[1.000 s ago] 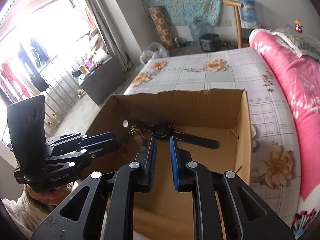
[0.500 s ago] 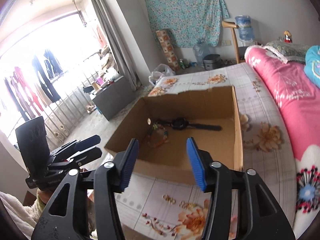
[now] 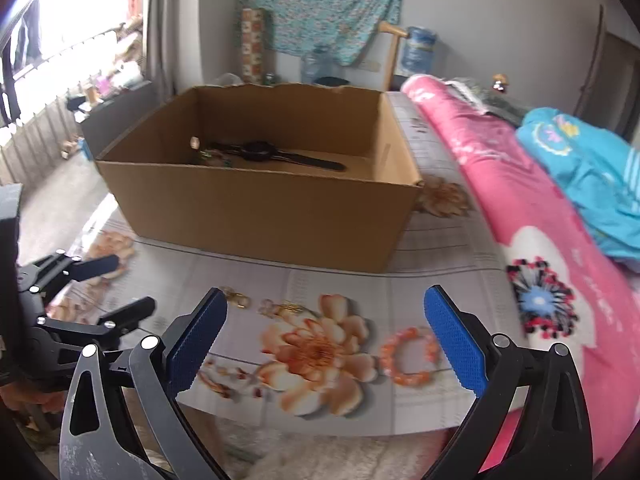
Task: Organize jewelry
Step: 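Move the right tool back toward the gold charms on the sheet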
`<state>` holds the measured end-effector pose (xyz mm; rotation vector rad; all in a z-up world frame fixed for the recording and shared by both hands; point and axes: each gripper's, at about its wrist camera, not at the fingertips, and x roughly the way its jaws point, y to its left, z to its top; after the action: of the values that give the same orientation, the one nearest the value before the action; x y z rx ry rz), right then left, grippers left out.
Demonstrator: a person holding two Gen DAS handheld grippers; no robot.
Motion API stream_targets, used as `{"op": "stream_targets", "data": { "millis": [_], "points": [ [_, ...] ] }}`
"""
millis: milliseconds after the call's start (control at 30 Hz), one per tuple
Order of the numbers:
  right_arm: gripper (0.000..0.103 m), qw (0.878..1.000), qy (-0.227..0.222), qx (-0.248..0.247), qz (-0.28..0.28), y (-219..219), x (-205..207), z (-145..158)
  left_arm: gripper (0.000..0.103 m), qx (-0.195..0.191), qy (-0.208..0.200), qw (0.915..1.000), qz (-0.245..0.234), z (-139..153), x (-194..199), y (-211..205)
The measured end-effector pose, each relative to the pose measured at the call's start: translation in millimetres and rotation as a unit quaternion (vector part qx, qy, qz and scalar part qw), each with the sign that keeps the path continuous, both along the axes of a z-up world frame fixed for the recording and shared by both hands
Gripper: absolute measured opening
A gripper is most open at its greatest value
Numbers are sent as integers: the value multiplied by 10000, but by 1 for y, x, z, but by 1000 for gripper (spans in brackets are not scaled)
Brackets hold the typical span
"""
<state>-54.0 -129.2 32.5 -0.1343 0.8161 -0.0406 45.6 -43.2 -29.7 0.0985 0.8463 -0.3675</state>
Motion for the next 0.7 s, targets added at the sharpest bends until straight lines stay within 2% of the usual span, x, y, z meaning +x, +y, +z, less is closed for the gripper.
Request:
{"op": "stream_targets", "data": {
  "millis": [67, 200, 267, 367, 567, 600, 633, 700],
  "points": [
    [95, 9993, -141, -334, -111, 1, -5, 0, 72, -9, -3, 10000, 12, -3, 2, -2],
    [95, 9971, -287, -692, -113, -3, -12, -2, 72, -79, -90, 9999, 14, -5, 1, -6],
    [95, 9980, -312, -543, -33, -6, -15, -2, 72, -95, -116, 9999, 9, -10, 0, -9],
    [95, 9995, -170, 27, 253, -13, -15, -9, 72, -153, -68, 9999, -40, -16, -1, -9],
    [95, 9980, 187, 439, 419, -6, -2, -32, 71, -146, -240, 9993, -251, -20, -3, -19],
    [95, 9969, 243, 604, 451, -6, 1, -34, 68, -167, -287, 9990, -306, -20, -3, -21],
    [93, 9957, 303, 733, 480, -6, 4, -36, 64, -174, -348, 9986, -365, -19, -3, -23],
    [82, 9942, 390, 852, 524, -4, 10, -40, 58, -151, -440, 9977, -487, -18, -3, -28]
  ]
}}
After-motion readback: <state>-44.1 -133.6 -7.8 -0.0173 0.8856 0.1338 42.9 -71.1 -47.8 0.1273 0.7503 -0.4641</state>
